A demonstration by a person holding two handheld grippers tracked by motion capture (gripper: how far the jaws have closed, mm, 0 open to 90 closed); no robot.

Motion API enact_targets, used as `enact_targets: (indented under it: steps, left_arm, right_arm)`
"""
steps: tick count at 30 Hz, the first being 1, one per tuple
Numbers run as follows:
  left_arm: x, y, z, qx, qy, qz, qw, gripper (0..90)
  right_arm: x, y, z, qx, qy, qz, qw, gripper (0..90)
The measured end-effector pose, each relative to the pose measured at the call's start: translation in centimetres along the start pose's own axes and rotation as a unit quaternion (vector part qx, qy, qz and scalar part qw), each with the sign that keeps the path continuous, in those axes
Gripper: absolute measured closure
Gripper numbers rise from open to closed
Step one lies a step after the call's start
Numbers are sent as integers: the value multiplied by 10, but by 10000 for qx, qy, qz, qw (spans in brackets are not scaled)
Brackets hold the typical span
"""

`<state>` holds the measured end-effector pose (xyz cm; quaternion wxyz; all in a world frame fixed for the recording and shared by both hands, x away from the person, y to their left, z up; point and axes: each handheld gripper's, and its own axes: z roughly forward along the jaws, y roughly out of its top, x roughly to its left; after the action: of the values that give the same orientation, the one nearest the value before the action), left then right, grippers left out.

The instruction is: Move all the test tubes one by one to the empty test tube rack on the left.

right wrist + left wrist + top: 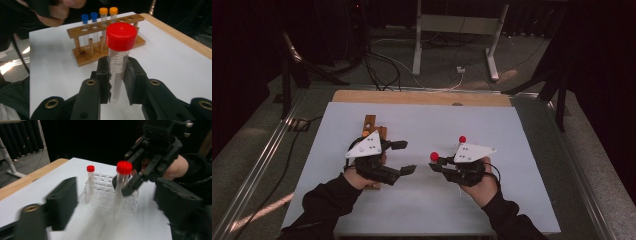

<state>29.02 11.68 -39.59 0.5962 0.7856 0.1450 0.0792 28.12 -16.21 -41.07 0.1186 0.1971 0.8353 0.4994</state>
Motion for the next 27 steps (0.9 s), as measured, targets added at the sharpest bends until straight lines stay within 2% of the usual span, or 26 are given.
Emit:
enact_targets:
  steps: [7,9,14,17,18,21,24,25,27]
  left_arm:
    - [-6,3,23,-44,-91,119,9999,468]
    - [-7,4,27,-36,-150,159,9998,526]
    - [-7,6,31,-4,-146,237,9996,702]
    - [-5,8,30,-22,-194,237,9995,712]
    - [-4,10,30,-45,-162,239,9996,713]
    - [3,17,22,-146,-73,220,9996,715]
    - [14,26,11,-247,171,200,9993,716]
    - [19,28,6,-287,275,192,9990,716]
    - [28,32,-3,-352,419,168,9984,716]
  right_arm:
    - [4,3,7,32,131,2,9999,752]
    - [5,3,9,30,141,-21,9999,752]
    - [6,5,10,2,144,-40,9999,751]
    - [6,5,9,-54,121,-22,9999,743]
    - [6,4,9,-100,112,19,9999,722]
    - [6,4,7,-229,144,117,9996,537]
    - [5,1,4,-448,74,79,9989,390]
    - [5,1,2,-496,54,107,9987,388]
    - [5,1,-1,-466,-34,219,9987,311]
